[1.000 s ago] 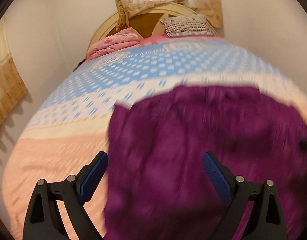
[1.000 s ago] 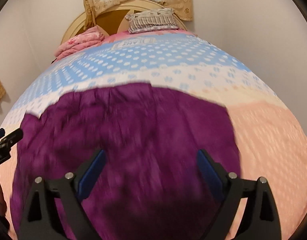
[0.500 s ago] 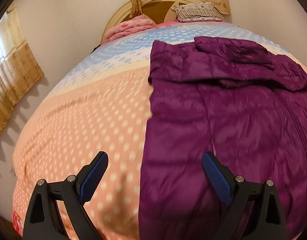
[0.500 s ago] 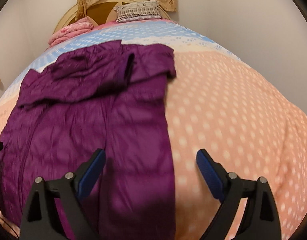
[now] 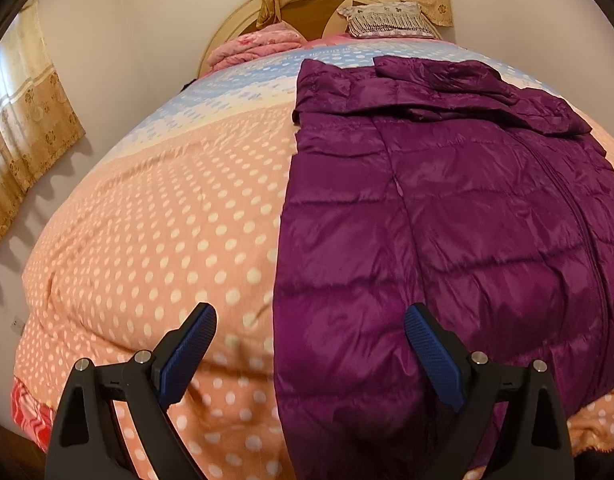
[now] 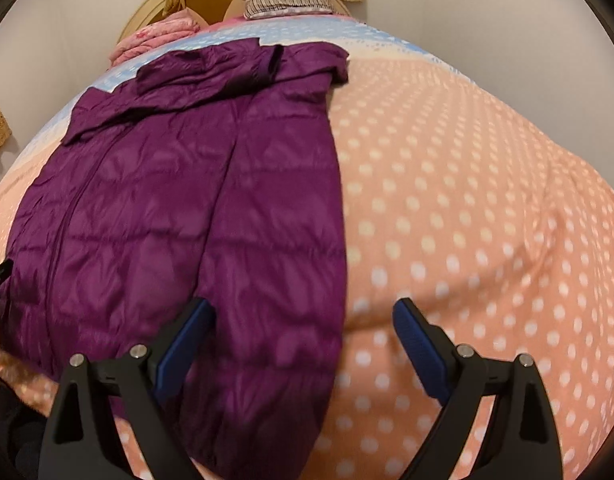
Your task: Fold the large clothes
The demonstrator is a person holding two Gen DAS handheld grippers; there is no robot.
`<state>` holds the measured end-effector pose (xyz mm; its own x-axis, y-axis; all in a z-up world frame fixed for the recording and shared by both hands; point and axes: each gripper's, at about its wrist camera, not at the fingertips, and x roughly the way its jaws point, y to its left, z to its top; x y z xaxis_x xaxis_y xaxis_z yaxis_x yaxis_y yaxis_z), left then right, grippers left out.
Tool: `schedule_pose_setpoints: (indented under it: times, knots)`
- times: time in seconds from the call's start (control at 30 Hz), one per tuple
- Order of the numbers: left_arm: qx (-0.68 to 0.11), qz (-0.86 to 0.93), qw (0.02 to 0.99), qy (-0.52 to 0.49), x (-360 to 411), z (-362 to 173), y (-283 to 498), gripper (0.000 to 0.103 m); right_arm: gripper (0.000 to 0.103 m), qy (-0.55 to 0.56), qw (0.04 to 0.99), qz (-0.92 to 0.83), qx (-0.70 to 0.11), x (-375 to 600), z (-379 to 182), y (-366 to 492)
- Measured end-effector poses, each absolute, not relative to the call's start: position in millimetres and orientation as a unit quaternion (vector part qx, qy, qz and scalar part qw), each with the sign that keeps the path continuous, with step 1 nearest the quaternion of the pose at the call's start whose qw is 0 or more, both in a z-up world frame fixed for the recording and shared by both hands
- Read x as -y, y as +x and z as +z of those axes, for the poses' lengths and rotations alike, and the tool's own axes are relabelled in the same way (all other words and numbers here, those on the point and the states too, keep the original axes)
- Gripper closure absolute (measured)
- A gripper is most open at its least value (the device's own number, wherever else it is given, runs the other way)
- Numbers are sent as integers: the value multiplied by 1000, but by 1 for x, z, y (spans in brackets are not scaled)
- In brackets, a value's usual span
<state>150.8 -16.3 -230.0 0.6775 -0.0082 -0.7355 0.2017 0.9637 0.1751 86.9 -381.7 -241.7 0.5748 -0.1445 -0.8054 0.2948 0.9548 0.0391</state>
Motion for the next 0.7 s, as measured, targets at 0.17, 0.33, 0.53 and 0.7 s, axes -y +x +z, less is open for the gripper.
schedule_pose_setpoints:
  times: [0.17, 0.33, 0.53, 0.7]
  knots:
    - [-410, -76, 902, 110, 14, -231, 144, 8, 9, 83, 879, -108, -457, 374, -247, 76]
    - [-423, -102, 895, 102, 15, -235, 138, 11, 21, 101, 867, -85, -481, 371, -257, 70]
    - [-411, -130, 894, 124, 26, -232, 130, 90, 82, 104, 858, -44, -502, 365, -262, 68]
    - [-373, -148, 908, 118, 17, -202, 124, 100, 94, 94, 889, -34, -446, 366, -226, 56]
